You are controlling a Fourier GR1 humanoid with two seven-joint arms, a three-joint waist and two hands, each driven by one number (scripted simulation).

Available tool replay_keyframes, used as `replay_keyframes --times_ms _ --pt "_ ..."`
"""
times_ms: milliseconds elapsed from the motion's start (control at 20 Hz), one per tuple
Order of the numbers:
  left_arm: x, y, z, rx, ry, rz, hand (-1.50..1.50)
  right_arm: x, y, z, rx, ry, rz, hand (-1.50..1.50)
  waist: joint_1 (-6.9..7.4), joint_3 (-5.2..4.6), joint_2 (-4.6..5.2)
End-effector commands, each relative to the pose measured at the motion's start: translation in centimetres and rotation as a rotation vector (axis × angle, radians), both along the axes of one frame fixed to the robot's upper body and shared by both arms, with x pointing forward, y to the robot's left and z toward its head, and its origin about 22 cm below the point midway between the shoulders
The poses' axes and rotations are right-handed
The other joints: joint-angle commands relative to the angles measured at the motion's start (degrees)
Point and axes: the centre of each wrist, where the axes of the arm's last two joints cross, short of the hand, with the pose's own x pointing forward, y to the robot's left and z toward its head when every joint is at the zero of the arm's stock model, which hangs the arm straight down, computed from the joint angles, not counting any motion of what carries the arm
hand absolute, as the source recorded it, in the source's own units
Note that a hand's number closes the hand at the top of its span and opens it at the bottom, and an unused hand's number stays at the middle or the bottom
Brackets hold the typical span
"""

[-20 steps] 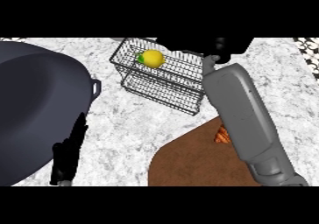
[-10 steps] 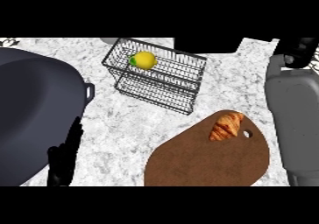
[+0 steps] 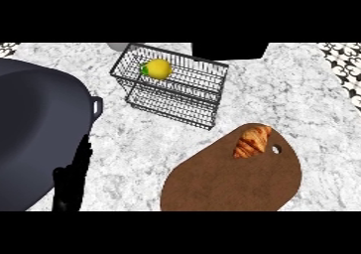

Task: Pick the lemon from the cutting board and place it in the tiered basket

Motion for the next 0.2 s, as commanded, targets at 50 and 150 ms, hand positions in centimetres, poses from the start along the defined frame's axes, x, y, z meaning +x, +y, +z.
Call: replay_keyframes --times_ms 50,150 --pt "-0.4 -0.3 -0.5 0.001 0.007 0.004 0.0 -7.1 -5.4 0.0 -0.017 0.005 0.049 -1.5 -0.43 0.06 0.06" --pt "-0.6 -0.3 -0.3 -0.007 0.014 0.008 0.0 -9.5 -6.9 0.4 -0.005 -0.012 0.077 -1.5 0.07 0.03 0.08"
